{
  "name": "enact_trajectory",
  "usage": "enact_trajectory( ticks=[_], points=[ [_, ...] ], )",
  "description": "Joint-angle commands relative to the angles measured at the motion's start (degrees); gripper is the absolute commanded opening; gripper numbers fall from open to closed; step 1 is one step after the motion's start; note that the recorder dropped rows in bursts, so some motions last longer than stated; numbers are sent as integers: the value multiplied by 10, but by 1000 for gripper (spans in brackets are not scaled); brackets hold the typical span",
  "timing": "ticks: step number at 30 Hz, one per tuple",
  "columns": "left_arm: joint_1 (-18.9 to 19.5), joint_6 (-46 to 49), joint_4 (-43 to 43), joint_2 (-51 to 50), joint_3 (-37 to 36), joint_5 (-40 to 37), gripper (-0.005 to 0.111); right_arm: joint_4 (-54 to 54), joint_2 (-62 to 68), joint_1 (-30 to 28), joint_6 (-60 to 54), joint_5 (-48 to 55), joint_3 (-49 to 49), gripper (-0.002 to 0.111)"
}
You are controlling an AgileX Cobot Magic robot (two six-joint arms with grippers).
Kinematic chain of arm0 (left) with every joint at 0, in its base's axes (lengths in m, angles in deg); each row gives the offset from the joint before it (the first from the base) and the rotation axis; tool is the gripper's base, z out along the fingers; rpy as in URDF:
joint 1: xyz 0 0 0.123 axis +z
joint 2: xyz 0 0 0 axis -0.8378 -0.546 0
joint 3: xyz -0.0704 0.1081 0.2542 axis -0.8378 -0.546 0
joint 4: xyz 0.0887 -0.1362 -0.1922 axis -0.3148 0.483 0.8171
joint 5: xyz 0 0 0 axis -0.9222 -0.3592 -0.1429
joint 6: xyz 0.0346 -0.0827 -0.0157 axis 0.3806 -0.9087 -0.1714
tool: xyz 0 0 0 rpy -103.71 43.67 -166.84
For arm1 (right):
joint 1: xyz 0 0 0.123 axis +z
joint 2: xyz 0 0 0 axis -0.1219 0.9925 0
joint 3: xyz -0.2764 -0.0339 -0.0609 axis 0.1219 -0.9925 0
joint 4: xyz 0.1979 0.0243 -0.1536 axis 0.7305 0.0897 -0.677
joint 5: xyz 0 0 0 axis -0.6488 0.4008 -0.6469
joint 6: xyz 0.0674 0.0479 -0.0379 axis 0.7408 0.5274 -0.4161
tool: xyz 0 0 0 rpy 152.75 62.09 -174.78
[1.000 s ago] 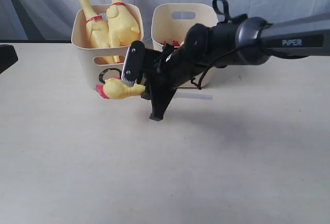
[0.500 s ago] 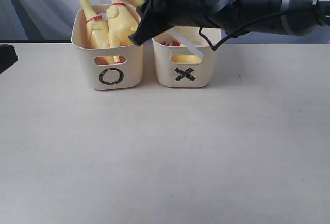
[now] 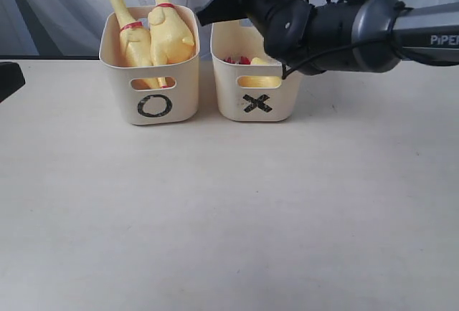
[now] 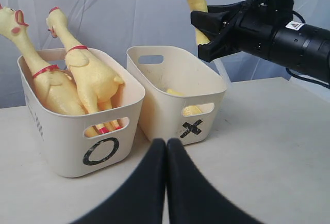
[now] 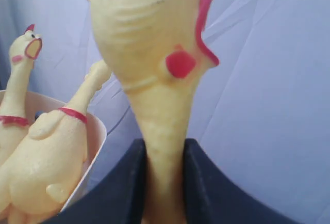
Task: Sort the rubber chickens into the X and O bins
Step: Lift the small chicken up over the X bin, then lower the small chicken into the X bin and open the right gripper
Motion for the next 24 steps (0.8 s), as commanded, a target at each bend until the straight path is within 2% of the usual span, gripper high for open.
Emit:
enact_trajectory(
  ticks=[1,9,15,24],
  points=[
    [2,-1,8,5,-3,1,0,-71,27,-3,25,-67,1,-1],
    [2,-1,8,5,-3,10,0,-64,76,-23,25,-78,51,-1],
    [2,-1,8,5,-3,11,0,-51,99,-46,27,-43,100,-1],
    [2,-1,8,5,-3,11,0,-23,133,-62,27,-16,117,-1]
  ],
)
